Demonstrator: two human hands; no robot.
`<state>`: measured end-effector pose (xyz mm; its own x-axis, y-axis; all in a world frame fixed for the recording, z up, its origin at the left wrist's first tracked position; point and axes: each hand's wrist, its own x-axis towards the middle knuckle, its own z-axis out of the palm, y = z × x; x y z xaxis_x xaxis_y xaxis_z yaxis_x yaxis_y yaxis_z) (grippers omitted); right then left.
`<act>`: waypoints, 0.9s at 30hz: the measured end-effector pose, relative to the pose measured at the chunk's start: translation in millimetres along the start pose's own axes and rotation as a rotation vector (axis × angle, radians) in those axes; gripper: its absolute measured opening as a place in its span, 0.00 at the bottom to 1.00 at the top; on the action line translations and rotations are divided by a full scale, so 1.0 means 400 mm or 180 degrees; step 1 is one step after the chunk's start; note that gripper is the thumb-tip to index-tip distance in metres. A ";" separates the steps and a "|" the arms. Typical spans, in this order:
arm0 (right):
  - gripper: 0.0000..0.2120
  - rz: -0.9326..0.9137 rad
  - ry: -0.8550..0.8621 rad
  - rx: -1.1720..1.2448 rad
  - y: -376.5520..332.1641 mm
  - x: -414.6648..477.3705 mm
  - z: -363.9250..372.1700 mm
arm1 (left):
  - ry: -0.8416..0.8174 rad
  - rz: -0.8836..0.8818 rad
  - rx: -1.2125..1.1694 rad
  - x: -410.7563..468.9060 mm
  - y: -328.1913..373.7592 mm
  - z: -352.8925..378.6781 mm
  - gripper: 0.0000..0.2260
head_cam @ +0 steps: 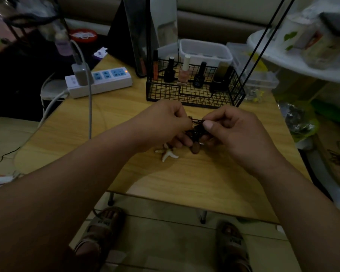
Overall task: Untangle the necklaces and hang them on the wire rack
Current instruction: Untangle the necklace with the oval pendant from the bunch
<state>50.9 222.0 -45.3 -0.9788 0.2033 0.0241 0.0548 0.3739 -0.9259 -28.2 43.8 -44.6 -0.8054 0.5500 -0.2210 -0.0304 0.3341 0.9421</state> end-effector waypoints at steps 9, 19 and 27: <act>0.13 0.0391 -0.0602 0.0772 0.014 0.001 0.002 | -0.0228 0.0044 -0.0759 0.000 0.002 -0.011 0.03; 0.18 0.0561 -0.0238 0.0728 0.027 0.018 -0.006 | 0.0198 0.0506 0.1059 0.002 -0.019 -0.017 0.08; 0.20 0.0621 -0.0497 0.1424 0.024 0.018 0.019 | 0.0183 0.0661 0.1583 0.006 -0.014 -0.017 0.01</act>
<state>42.8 220.2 -57.0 -0.9785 0.0801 -0.1903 0.1832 -0.0886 -0.9791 -33.9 38.2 -48.7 -0.7962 0.6049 -0.0155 0.4056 0.5525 0.7282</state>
